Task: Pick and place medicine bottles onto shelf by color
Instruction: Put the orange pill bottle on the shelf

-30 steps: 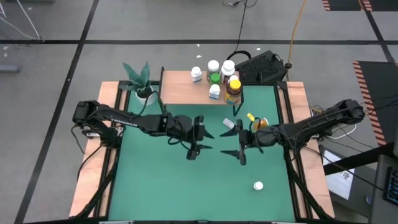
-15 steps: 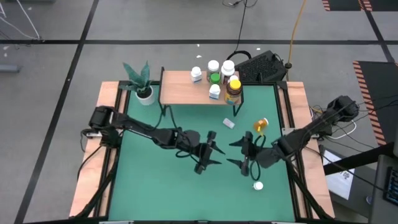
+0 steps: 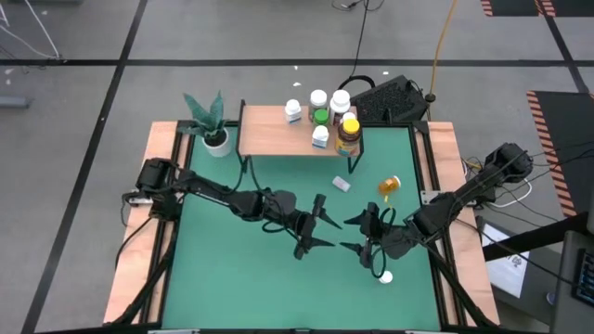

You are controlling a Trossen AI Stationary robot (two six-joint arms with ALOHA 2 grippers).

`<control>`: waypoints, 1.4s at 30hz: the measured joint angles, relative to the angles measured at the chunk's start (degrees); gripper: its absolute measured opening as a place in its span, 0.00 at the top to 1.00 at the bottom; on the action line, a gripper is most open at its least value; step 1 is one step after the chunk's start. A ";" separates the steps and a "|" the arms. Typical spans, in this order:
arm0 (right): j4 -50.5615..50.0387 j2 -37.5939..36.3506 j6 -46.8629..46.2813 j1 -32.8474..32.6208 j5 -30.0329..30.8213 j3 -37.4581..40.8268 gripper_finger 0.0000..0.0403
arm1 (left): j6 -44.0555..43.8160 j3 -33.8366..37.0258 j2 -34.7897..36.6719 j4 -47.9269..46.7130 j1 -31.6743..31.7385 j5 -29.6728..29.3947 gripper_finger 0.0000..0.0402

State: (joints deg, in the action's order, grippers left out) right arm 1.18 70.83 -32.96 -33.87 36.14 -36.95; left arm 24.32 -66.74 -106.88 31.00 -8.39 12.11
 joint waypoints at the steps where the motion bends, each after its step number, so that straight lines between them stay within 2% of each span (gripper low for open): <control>1: -0.02 0.00 -0.26 0.00 0.00 0.00 0.22 | 0.00 0.00 0.01 -0.61 0.06 0.11 0.38; 6: 0.29 0.02 -0.54 0.00 -0.02 0.00 0.22 | -0.61 0.02 0.01 -2.22 0.38 0.46 0.28; 10: 0.26 0.01 -0.82 0.00 -0.22 0.00 0.22 | -0.83 0.01 0.00 -2.65 0.32 1.37 0.25; 18: -4.76 -0.07 0.55 0.00 -0.33 0.00 0.22 | -2.36 -0.02 -1.59 -0.75 0.30 1.37 0.26; 25: -5.39 -0.07 0.58 0.00 -0.28 0.00 0.22 | -3.45 -0.75 -8.38 5.24 -0.06 1.37 0.26; 36: -7.52 -0.17 2.17 0.00 -0.28 0.00 0.22 | -5.44 -7.61 -17.04 2.81 -0.70 1.37 0.26; 42: -7.71 -2.79 0.42 0.00 -1.21 0.02 0.22 | -5.36 -9.72 -19.19 0.34 -1.51 1.38 0.26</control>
State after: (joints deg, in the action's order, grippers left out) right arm -6.52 68.04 -32.54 -33.87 34.94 -36.93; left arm 18.95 -76.46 -126.07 31.34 -9.90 13.49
